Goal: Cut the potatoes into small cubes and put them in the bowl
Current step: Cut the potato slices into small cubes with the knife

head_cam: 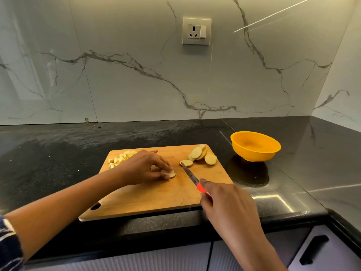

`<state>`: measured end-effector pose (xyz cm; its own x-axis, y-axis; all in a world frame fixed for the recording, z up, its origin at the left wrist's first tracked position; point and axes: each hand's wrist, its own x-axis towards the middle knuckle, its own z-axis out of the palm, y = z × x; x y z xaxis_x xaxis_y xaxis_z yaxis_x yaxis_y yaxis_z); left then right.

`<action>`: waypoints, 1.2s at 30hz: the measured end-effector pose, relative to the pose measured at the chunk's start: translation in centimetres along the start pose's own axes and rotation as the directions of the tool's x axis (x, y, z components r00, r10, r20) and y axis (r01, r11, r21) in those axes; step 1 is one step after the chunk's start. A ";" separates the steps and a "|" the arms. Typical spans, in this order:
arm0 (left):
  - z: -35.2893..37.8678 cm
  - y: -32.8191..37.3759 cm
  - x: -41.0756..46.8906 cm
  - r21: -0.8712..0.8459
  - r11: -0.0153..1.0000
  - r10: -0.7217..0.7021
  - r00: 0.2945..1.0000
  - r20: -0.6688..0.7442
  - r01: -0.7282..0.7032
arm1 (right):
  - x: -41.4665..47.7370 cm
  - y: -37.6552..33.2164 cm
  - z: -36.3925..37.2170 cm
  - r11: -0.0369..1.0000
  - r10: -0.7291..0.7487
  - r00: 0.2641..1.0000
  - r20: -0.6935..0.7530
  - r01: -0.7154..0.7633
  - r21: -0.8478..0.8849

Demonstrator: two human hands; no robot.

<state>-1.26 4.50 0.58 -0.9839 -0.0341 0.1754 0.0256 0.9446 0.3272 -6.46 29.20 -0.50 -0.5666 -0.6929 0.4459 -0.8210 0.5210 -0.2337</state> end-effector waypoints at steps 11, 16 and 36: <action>2.4 3.0 -2.0 0.215 0.943 -0.187 0.937 -0.295 0.255 | 0.1 0.1 -0.2 1.000 -0.008 1.000 0.004 0.008 0.021; 1.7 2.7 -3.0 0.214 0.917 -0.300 0.935 -0.187 0.337 | -0.3 -0.7 0.3 0.999 -0.042 0.998 0.037 0.042 0.004; 0.6 2.8 -3.7 0.314 0.923 -0.186 0.972 -0.140 0.222 | 0.1 -2.3 1.0 0.999 -0.034 0.999 0.042 0.034 0.012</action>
<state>2.34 7.48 0.29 -0.9369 -0.2550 0.2393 -0.2504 0.9669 0.0497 -4.71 27.41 -0.80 -0.5408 -0.7306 0.4169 -0.8403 0.4916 -0.2284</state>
